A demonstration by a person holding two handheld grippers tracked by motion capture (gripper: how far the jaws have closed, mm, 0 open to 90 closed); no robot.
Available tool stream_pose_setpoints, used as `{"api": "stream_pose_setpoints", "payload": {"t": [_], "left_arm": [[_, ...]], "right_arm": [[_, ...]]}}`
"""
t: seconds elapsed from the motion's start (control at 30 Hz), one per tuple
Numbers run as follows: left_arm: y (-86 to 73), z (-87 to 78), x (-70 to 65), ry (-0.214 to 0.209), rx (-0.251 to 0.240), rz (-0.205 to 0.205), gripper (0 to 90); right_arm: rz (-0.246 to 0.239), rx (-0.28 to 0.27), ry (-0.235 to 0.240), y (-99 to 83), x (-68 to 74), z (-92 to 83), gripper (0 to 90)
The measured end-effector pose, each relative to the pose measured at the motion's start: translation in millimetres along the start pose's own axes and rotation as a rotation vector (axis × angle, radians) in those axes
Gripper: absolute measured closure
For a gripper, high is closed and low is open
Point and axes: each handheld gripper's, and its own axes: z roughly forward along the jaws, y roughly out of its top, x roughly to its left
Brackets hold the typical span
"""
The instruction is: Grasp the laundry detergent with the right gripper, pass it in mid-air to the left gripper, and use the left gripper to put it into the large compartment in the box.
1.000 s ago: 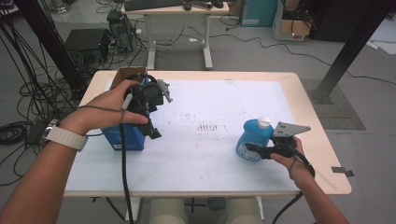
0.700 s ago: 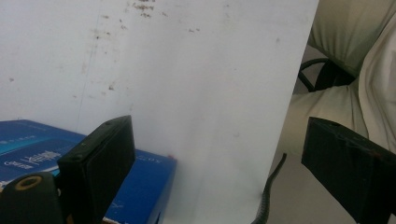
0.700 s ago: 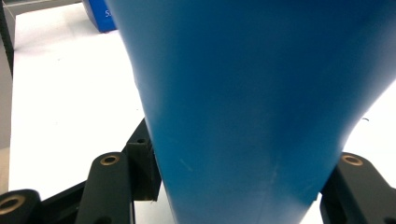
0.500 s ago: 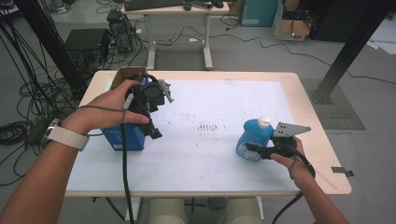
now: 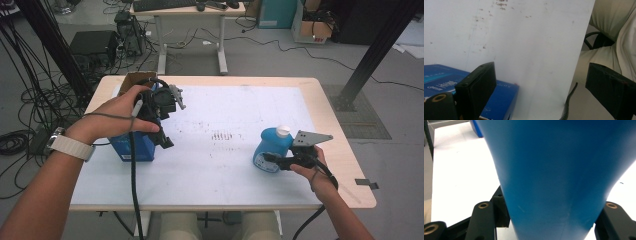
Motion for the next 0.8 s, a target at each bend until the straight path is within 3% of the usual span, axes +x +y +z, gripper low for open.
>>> {"api": "stream_pose_setpoints", "payload": {"t": [0.8], "left_arm": [[0.5, -0.6, -0.2, 0.005, -0.002, -0.001, 10.1]], "right_arm": [[0.002, -0.002, 0.002, -0.3, -0.3, 0.1, 42.6]]}}
